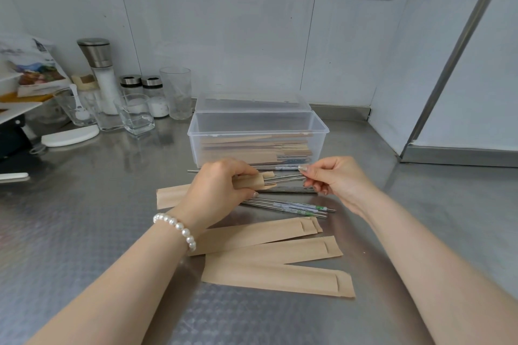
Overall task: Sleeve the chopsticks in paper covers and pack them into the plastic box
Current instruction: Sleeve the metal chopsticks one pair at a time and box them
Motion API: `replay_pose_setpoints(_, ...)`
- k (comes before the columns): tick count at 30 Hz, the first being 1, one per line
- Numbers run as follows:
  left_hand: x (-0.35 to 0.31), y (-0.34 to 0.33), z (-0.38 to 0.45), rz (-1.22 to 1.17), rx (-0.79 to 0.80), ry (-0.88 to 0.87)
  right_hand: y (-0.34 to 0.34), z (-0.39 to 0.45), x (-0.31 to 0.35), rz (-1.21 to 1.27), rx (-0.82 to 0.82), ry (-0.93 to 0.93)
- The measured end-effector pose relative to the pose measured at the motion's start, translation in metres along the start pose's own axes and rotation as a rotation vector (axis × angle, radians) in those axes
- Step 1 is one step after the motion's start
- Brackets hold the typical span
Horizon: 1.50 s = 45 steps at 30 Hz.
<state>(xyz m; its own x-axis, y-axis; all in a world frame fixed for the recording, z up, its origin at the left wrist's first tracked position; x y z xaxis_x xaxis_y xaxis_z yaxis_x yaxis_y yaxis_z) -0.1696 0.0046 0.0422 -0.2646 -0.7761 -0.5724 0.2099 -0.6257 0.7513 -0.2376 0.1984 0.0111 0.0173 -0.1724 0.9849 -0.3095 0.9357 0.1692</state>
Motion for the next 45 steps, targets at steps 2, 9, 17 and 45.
replay_pose_setpoints(2,0.0,-0.001,0.0,-0.002,0.006,0.0,-0.001,-0.001,0.0,-0.002,0.005,-0.012)
replay_pose_setpoints(9,0.0,-0.005,0.001,0.025,0.025,-0.007,-0.011,-0.003,-0.002,-0.012,0.049,-0.062)
replay_pose_setpoints(17,0.002,-0.002,0.002,-0.003,0.0,-0.009,-0.012,-0.005,0.0,0.107,0.027,-0.067)
replay_pose_setpoints(45,0.019,0.031,0.003,-0.097,-0.233,-0.011,0.044,0.095,0.07,-0.147,-0.3,-0.122)
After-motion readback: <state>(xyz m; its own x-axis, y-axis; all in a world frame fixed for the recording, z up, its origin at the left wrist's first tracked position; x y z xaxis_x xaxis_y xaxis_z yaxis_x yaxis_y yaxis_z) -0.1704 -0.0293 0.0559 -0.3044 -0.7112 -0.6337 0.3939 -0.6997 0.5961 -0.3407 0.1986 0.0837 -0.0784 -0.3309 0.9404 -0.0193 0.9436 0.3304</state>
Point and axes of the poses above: each hand's wrist, its own z-axis towards the middle knuckle, its own y-axis out of the back of the hand, x = y × z, the point moved 8 cm from there along z, towards the middle knuckle, and after that the axes turned 6 degrees about x, right-handed, at the moved point
